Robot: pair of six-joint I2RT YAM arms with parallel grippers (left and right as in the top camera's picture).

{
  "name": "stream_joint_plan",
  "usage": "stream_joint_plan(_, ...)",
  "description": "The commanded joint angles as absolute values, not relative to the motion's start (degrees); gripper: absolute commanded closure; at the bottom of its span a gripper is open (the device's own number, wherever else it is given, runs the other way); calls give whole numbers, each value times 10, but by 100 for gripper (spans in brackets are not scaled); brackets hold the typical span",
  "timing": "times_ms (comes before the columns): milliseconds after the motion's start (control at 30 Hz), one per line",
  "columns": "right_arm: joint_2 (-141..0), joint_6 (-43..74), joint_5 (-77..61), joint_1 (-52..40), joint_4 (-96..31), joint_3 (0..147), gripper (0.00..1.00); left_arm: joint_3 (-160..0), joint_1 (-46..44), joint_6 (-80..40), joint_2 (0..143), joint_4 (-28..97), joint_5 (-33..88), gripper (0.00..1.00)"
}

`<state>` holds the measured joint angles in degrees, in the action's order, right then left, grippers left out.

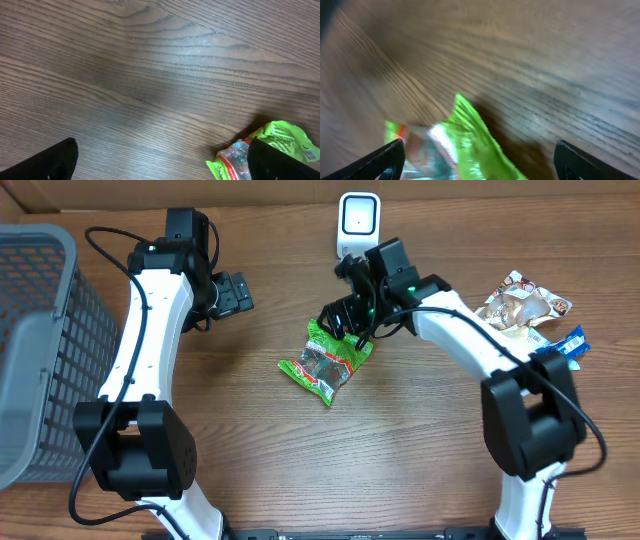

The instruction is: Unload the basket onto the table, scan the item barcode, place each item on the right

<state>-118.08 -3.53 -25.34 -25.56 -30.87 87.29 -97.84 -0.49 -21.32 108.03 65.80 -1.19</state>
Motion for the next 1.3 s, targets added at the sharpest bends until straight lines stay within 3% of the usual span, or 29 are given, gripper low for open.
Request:
stream_joint_plan(0,-1216,-125,-285,-258,-308,879,4,-988,-4,-221,1085,657,-19,0)
stream_joint_plan(167,-1226,-124,-302,-258,-329,877,8,-988,-4,-221,1085,657,-19,0)
stream_joint_plan(233,-1233,-115,-331,-260,-340,877,14,-988,-4,-221,1085,657,-19,0)
stream_joint_plan(367,-1243,-42,-348,-267,-360,876,36,-988,-4,-221,1085,657,-19,0)
stream_joint_plan(467,-1243,20,-349,-274,-376,874,40,-988,-4,-221,1085,657,-19,0)
stream_joint_plan(700,-1243,118,-328,-288,-423,874,96,-988,-4,-221,1085,657,-19,0)
stream_joint_plan(967,-1243,364,-243,-256,-442,874,96,-988,-4,-221,1085,657,-19,0)
stream_joint_plan(1200,-1243,323,-262,-219,-437,874,95,-988,-4,-221,1085,657,-19,0)
stream_joint_plan(1267,-1243,293,-286,-210,-438,874,84,-988,-4,-221,1085,657,-19,0)
